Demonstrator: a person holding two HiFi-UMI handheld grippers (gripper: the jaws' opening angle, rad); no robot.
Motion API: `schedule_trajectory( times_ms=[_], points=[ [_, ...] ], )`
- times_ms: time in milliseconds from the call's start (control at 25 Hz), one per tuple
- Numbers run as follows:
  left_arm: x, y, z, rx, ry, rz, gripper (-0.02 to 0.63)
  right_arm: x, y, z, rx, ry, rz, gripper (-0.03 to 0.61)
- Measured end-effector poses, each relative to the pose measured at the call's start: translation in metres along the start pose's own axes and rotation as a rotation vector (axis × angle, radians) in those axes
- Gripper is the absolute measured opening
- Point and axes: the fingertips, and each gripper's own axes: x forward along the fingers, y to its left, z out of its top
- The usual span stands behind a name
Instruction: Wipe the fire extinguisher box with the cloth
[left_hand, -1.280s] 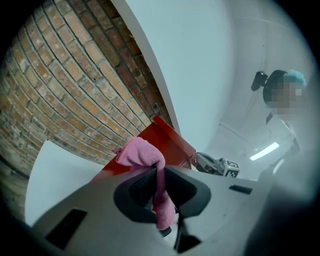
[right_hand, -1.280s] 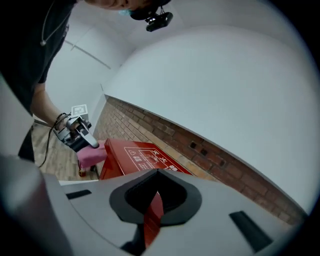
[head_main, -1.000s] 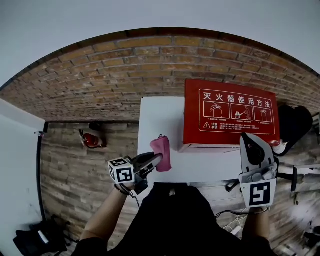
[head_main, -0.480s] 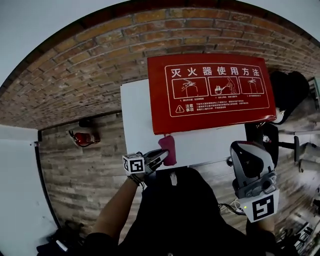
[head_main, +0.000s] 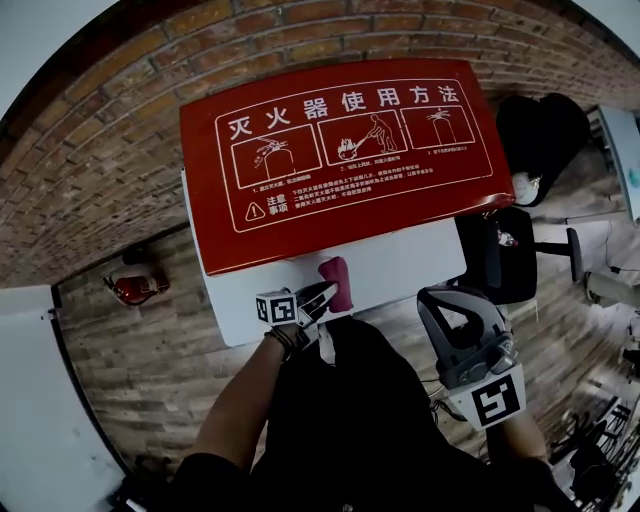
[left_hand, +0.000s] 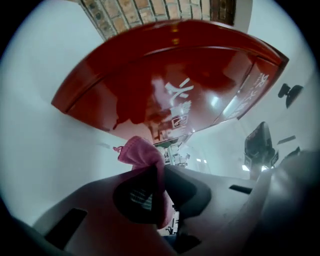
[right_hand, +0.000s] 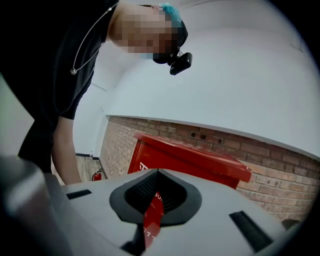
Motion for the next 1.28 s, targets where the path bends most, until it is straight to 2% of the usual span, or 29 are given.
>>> schedule_trajectory(
  times_ms=[160, 320, 760, 920, 1040, 1280],
  points=[
    [0.018, 0.035, -0.004, -0.037, 0.011, 0.11, 0.054, -0.009, -0.002, -0.026, 0.014, 0.047, -0.005, 0.017],
    [0.016, 0.051, -0.004, -0.065, 0.007, 0.196, 0.054, -0.014, -0.007, -0.042, 0.04, 0.063, -0.014, 0.017],
    [-0.007, 0.084, -0.006, -0.063, 0.046, 0.494, 0.057, -0.005, -0.009, -0.069, 0.052, 0.094, -0.008, 0.017],
    [-0.018, 0.094, -0.011, -0.02, 0.074, 0.605, 0.1, -0.002, -0.008, -0.078, 0.07, 0.106, 0.007, 0.017],
    [-0.025, 0.097, -0.012, 0.013, 0.087, 0.641, 0.157, 0.0, -0.007, -0.083, 0.076, 0.107, 0.018, 0.017],
    [-0.034, 0.091, -0.008, 0.062, 0.069, 0.637, 0.183, 0.005, -0.004, -0.095, 0.102, 0.104, 0.035, 0.017]
  ],
)
